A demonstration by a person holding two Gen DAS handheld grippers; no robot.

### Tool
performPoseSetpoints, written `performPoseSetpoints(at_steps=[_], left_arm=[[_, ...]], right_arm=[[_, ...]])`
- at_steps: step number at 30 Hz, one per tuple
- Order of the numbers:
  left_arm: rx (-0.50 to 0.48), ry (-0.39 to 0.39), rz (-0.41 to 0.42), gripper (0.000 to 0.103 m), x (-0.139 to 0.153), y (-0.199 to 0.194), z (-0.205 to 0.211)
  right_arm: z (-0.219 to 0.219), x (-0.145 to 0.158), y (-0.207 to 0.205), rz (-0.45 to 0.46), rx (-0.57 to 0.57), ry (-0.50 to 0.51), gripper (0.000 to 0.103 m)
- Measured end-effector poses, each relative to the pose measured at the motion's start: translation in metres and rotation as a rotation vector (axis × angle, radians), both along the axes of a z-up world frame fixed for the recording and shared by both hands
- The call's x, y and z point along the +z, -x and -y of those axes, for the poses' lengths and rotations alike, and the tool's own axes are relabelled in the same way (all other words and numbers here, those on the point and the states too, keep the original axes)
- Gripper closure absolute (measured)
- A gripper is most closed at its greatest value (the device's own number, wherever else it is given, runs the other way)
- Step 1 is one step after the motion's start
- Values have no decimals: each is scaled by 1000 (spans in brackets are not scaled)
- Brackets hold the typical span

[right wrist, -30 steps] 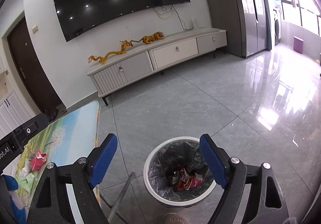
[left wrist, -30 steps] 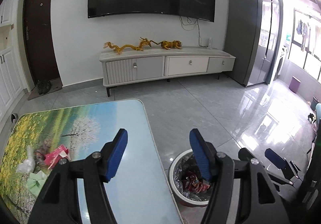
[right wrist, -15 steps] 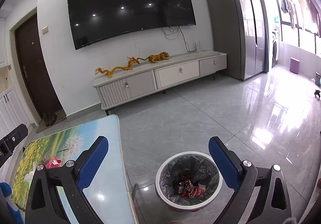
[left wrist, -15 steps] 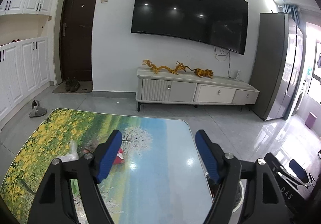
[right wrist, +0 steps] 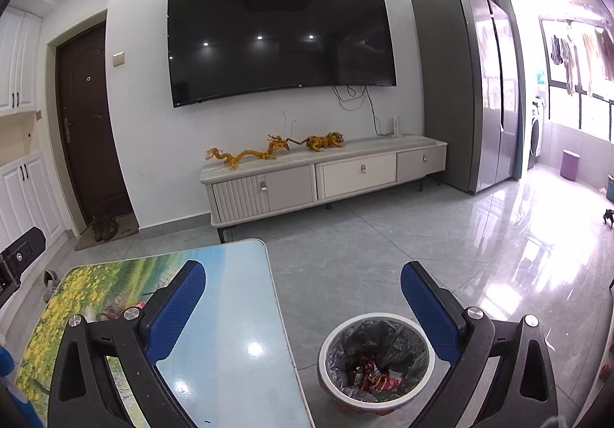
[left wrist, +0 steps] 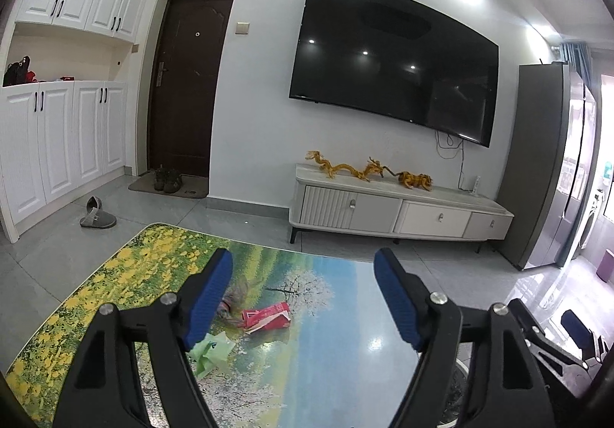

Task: Collect trash
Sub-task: 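Move both tools back over the remaining wrappers on the table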

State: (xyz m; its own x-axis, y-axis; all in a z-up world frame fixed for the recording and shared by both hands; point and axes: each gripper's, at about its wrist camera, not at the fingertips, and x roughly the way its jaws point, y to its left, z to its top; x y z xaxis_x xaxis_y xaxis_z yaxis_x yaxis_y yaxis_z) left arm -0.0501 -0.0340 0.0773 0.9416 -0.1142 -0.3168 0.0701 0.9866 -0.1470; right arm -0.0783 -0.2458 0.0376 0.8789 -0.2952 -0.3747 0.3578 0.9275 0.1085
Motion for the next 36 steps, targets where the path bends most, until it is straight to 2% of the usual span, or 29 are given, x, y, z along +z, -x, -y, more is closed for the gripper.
performPoseSetpoints(at_steps=[5,15,25,36], left_arm=[[36,11,35,28,9,11,-17],[68,29,42,28,10,22,-28],[79,38,30,28,6,20,-32],[69,33,-24,28,-4,11,-28]], right_arm=[[-12,12,10,47,6,16,0],[-21,21,20,101,12,43,0],[-28,16,17,89,26,56,0],[-24,10,17,74,27,57,0]])
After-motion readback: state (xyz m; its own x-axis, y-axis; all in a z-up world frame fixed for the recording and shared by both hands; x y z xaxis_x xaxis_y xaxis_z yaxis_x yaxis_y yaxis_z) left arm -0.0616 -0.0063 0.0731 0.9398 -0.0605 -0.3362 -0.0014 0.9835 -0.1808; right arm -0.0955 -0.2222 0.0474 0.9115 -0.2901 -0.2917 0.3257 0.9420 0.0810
